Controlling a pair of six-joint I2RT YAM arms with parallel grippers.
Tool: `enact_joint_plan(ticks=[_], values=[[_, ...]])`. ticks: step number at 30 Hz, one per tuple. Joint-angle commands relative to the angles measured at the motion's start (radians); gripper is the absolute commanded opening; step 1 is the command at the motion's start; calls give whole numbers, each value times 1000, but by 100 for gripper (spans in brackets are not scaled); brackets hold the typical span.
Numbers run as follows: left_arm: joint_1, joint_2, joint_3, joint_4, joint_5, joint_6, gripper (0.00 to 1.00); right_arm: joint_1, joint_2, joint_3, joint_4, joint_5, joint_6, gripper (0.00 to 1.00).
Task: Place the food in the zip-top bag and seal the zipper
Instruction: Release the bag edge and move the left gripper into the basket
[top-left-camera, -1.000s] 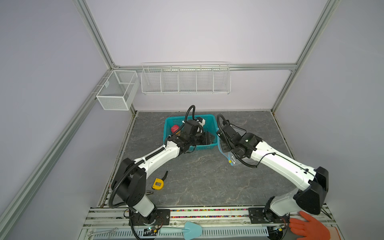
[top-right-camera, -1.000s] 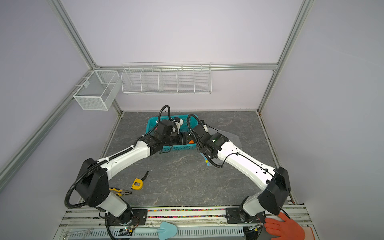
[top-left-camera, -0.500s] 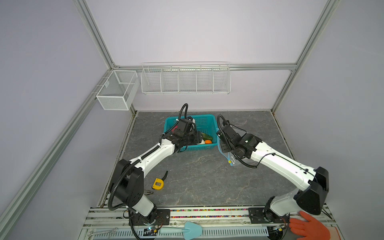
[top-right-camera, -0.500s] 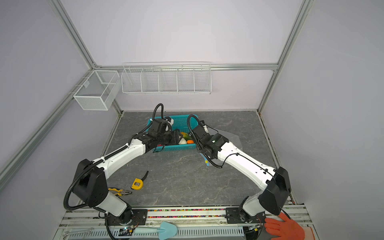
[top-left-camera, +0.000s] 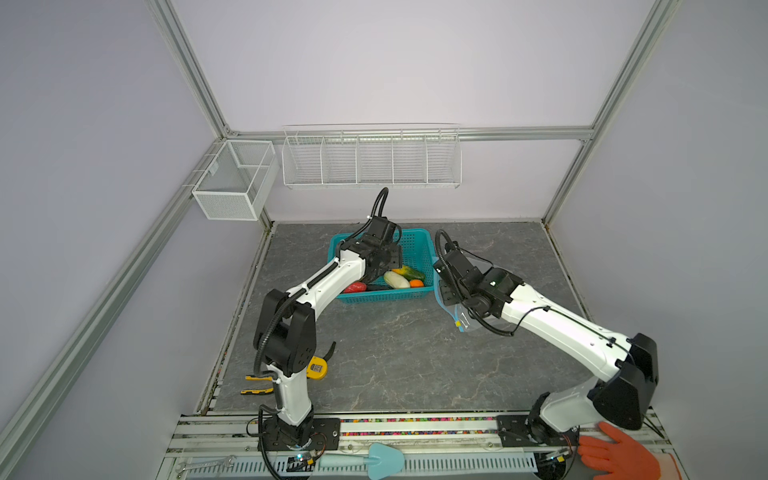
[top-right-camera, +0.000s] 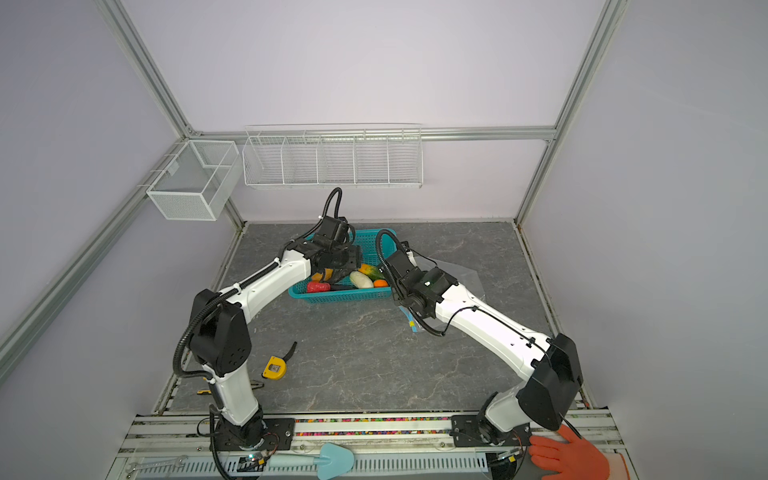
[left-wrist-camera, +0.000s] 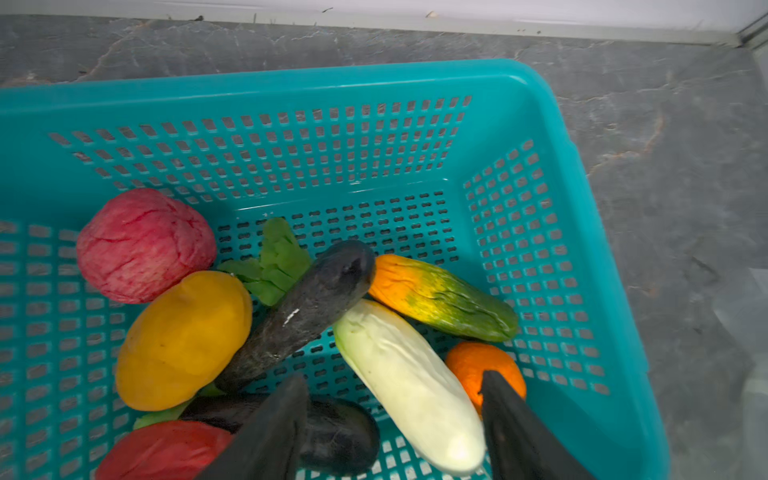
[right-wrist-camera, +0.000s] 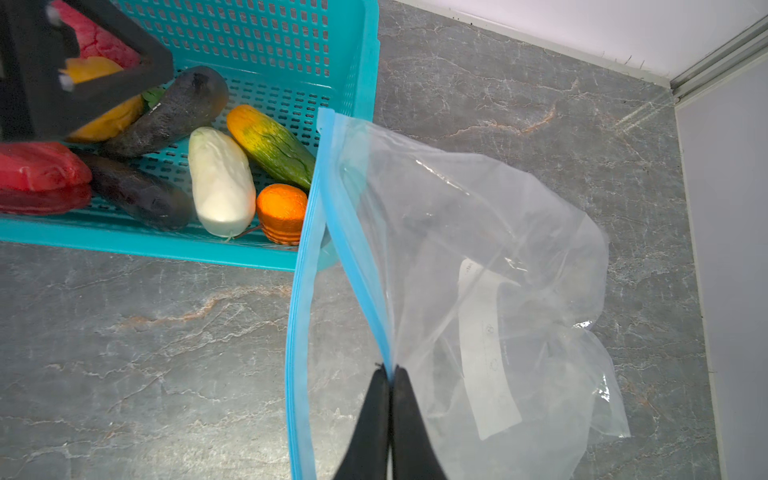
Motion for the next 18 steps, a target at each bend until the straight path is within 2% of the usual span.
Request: enact_joint_plan(ticks=[1,6,18], values=[[1,42,52,-85,-117,26,68,-11,-31,-15,14,-18,4,6],[1,126,124,-107,-179,54,70,-13,-24,-15,19,-32,9,6],[3,325,304,-128,-158,98,74,-15,-12,-18,28,-40,6,6]])
